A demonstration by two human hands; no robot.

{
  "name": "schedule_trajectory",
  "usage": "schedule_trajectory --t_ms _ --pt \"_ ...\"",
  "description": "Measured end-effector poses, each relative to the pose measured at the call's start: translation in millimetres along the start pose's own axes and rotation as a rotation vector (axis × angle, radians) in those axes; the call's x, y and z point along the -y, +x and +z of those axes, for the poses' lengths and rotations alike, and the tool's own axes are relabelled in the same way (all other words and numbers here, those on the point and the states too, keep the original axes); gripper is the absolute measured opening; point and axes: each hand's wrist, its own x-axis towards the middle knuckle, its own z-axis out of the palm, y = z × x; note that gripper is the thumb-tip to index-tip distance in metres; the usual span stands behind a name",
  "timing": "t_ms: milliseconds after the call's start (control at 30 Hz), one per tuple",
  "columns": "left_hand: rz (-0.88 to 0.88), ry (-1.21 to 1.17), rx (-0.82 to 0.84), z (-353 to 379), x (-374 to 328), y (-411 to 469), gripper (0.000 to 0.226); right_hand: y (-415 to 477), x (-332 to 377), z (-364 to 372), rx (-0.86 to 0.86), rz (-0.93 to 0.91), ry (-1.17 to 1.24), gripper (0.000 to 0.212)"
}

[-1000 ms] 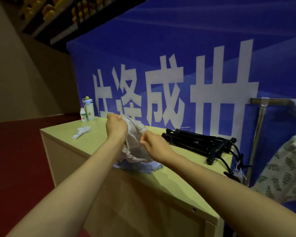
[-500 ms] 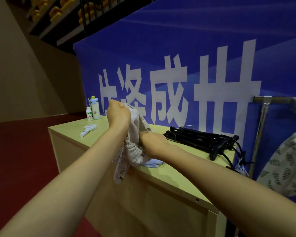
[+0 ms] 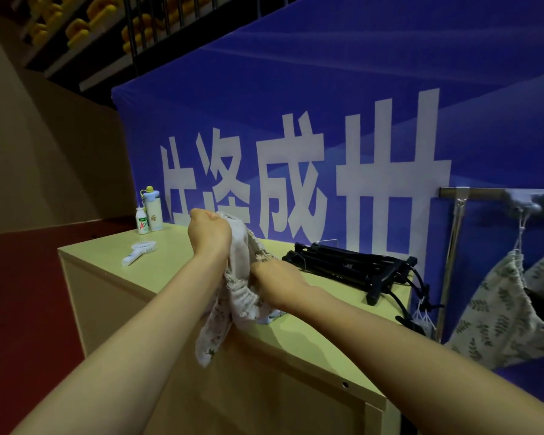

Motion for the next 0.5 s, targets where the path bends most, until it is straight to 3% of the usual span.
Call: schedule_trajectory --t_ms 267,500 --pt "-0.072 -0.032 0.046 53.7 24.5 6.2 0.033 -8.7 -80.9 11.0 -0.289 0.287 0.457 0.02" --pt "-0.109 -0.013 0.078 105.9 41.6 14.6 0.032 -3.6 -169.4 41.3 -0.066 0.507 0.236 0.023"
